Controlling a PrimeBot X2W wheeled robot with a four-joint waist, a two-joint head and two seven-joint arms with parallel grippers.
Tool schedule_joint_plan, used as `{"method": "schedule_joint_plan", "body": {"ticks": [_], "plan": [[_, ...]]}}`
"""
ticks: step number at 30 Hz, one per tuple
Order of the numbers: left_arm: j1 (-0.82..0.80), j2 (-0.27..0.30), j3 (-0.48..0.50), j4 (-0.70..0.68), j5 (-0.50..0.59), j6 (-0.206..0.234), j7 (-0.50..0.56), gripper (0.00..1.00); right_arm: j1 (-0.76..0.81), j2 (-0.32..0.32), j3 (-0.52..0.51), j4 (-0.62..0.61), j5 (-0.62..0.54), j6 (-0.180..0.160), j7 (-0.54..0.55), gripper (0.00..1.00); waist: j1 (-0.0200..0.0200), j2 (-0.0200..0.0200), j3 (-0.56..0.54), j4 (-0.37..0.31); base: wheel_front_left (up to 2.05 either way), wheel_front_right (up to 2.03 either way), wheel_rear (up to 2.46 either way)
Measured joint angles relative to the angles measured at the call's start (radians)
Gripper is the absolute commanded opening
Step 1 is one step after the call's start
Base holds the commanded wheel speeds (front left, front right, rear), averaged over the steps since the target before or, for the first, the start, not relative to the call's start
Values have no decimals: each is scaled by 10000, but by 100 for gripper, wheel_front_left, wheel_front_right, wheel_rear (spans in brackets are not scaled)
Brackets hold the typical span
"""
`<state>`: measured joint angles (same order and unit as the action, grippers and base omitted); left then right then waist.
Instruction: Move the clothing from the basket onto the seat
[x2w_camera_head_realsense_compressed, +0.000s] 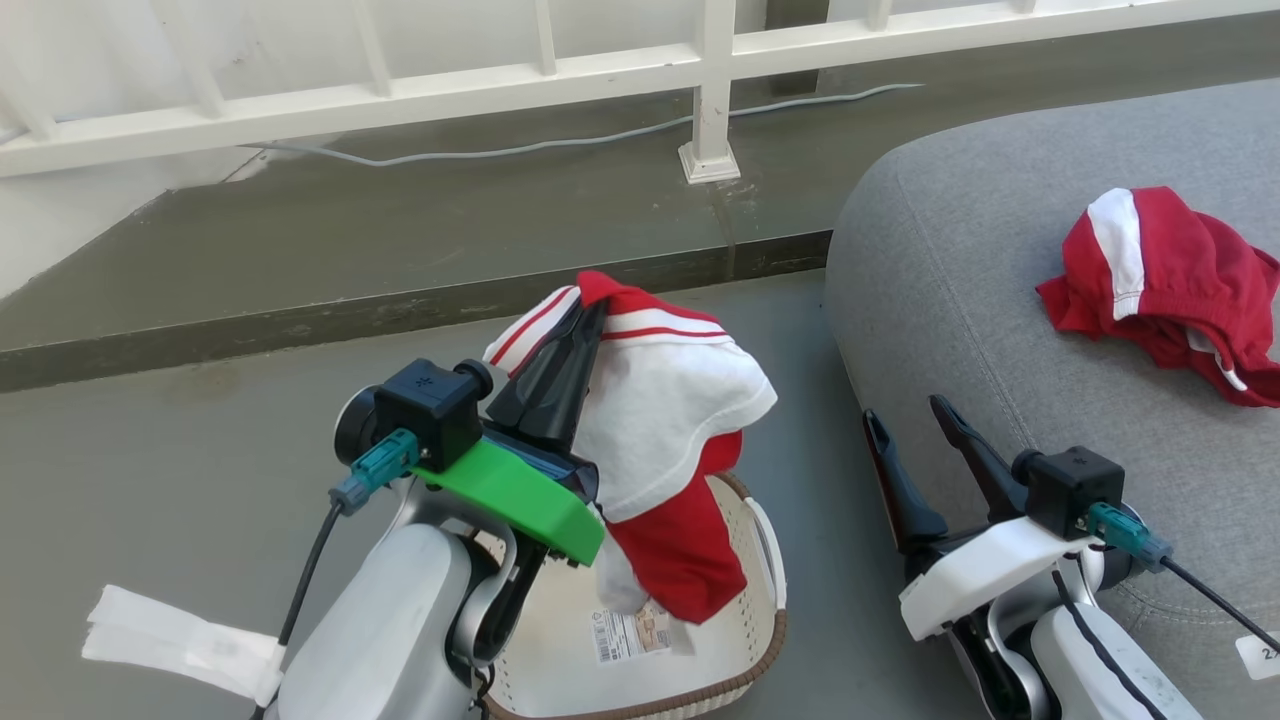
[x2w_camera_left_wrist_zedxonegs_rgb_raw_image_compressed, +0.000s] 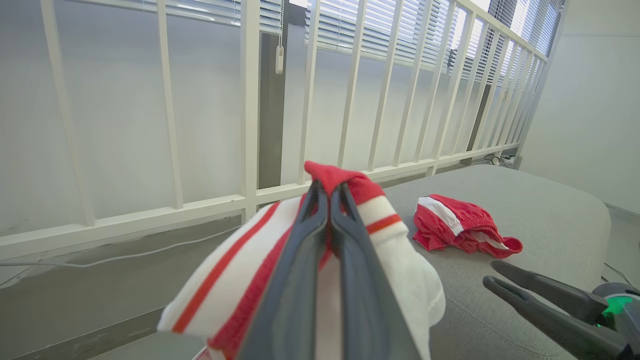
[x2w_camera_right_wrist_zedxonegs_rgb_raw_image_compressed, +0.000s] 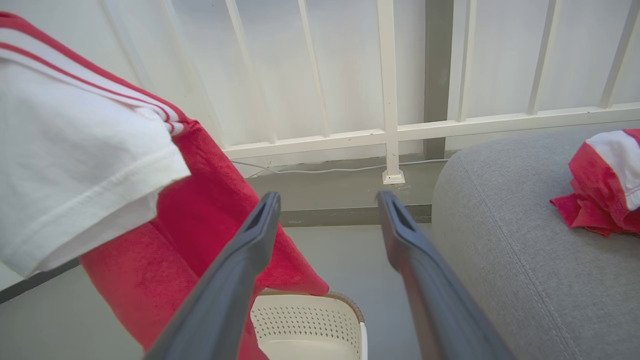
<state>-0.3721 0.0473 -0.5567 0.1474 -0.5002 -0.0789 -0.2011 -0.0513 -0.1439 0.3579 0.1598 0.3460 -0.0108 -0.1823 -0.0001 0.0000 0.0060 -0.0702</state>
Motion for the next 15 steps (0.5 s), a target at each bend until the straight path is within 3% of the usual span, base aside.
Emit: {"method": "schedule_joint_plan", "body": {"ticks": [15], "plan": [[390,198,4,-786,0,282,430,0,-9,155,221,-1151,176,65,117,100,0,0,-28,-9,0,0,0]]}}
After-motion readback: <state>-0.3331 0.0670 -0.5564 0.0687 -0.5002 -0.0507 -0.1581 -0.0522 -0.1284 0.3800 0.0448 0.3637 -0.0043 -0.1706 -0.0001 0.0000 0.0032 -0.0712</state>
